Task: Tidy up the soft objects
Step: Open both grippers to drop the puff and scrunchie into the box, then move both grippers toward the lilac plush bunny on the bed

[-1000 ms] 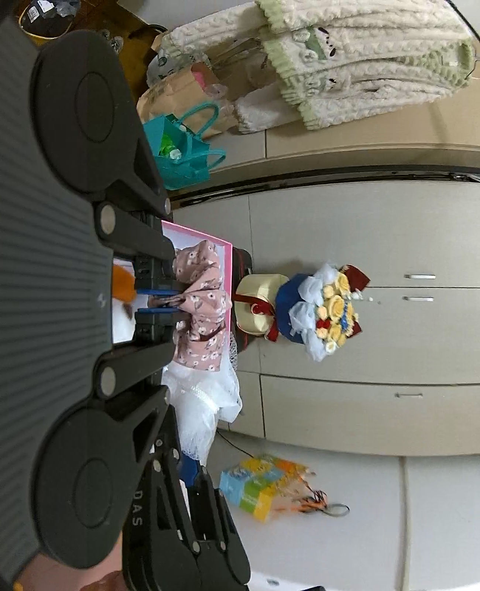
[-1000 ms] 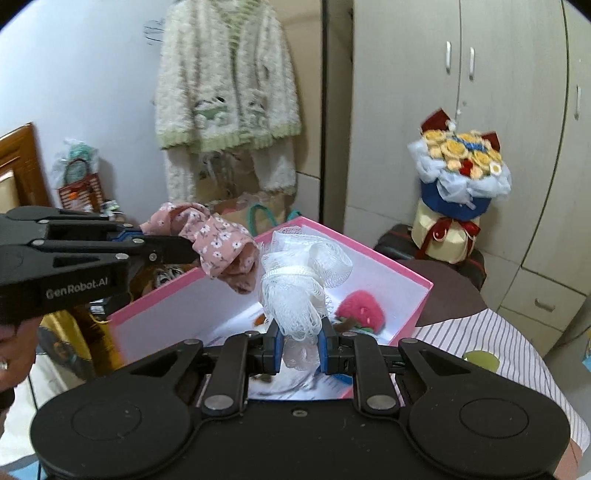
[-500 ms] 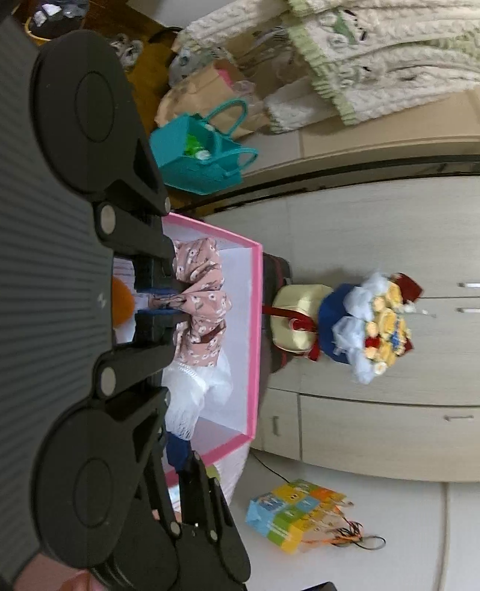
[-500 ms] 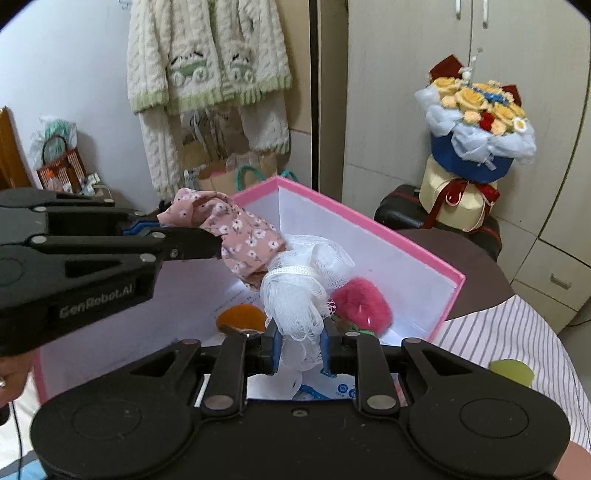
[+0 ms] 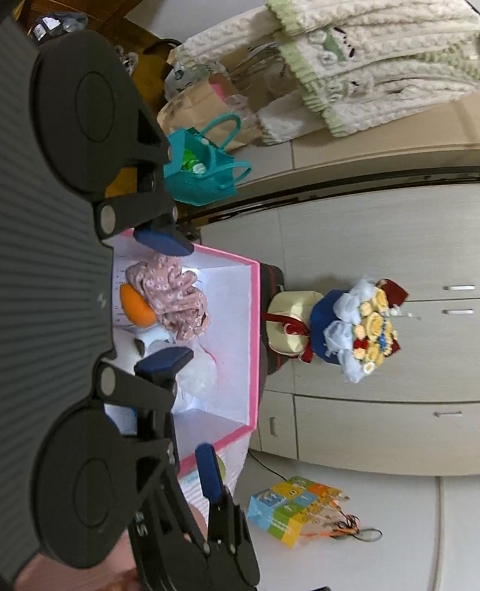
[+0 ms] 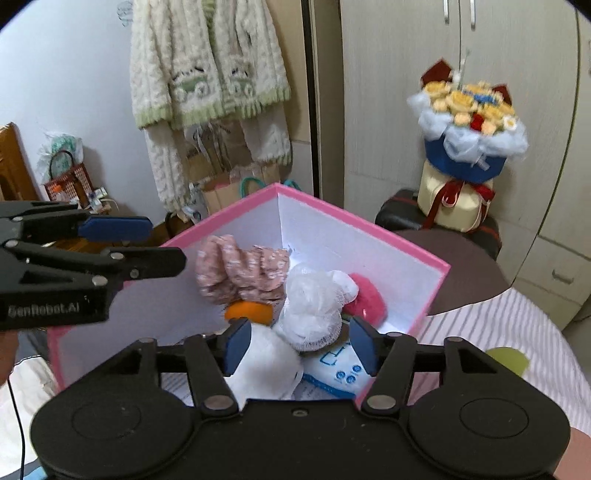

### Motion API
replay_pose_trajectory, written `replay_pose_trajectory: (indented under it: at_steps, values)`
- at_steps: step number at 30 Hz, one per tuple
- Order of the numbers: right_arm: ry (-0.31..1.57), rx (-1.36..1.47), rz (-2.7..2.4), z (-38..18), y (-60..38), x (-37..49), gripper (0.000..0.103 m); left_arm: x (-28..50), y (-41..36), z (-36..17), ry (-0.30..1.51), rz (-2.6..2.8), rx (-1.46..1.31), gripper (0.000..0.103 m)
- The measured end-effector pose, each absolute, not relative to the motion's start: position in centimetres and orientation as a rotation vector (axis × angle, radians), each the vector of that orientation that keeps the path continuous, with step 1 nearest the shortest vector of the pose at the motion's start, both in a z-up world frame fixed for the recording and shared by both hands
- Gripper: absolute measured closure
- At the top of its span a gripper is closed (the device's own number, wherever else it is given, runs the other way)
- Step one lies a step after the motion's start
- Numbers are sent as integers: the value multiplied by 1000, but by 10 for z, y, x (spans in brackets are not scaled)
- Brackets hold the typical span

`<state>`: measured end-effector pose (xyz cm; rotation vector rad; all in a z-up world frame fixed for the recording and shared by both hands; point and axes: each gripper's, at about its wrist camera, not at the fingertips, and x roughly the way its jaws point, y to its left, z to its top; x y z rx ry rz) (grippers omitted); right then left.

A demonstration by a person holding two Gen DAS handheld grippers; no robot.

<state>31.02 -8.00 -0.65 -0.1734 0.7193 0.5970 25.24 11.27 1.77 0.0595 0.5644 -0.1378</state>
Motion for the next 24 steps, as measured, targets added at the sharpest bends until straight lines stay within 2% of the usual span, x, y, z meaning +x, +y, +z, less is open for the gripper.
replay_pose_trajectory:
  at_steps: [7, 16, 24]
  values:
    - [654, -181, 589, 14, -107, 253, 34, 201, 110, 36, 491, -166, 138, 29]
    - [620, -205, 566, 38, -130, 184, 30, 139, 100, 55, 463, -239, 192, 20]
    - [600, -233, 565, 49, -150, 134, 28, 100, 87, 64, 517, -388, 175, 14]
